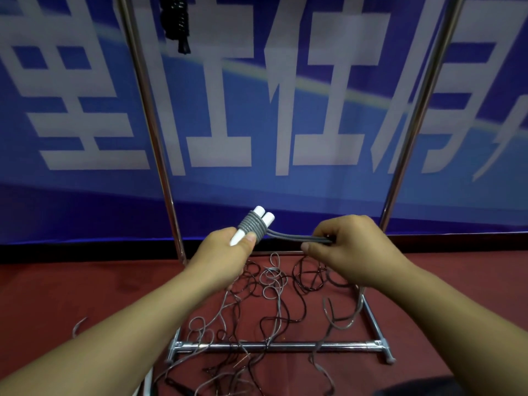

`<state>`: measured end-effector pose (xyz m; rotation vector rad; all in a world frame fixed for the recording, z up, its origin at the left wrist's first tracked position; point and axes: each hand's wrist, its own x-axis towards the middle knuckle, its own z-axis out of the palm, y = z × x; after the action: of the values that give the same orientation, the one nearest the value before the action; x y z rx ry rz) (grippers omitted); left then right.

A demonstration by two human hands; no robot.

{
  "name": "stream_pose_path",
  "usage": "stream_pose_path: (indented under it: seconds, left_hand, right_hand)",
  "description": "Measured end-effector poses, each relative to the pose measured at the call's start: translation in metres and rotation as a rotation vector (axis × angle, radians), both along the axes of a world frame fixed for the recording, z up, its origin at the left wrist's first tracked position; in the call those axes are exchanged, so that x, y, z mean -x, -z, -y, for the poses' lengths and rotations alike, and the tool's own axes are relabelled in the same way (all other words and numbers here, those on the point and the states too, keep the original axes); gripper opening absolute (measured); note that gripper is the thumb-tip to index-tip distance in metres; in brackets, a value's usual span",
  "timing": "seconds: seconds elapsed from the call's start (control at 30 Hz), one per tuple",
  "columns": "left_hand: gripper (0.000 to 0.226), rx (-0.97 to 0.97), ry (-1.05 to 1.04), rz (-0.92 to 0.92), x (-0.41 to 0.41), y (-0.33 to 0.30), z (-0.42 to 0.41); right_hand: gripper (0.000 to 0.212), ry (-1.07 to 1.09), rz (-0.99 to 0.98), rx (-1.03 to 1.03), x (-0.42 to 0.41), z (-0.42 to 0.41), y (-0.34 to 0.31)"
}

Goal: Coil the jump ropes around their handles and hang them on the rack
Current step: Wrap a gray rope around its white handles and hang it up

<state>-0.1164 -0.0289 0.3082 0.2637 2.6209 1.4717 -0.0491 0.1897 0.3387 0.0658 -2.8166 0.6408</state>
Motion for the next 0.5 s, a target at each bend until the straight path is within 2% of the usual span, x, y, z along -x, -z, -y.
stream_pose_path:
  seconds: [0.27,0.5]
  left_hand:
    - [0.043,0.104,0.026,0.008,-0.001,0.001,-0.006]
    - [0.034,0.175,0.091,0.071,-0.004,0.016,-0.006]
  right_hand:
    - [0.025,-0.027,-0.137,-0.01,-0.008,-0.004,-0.003]
    - [0.03,-0.183,-0.13,-0.126,-0.007,0.001,0.0]
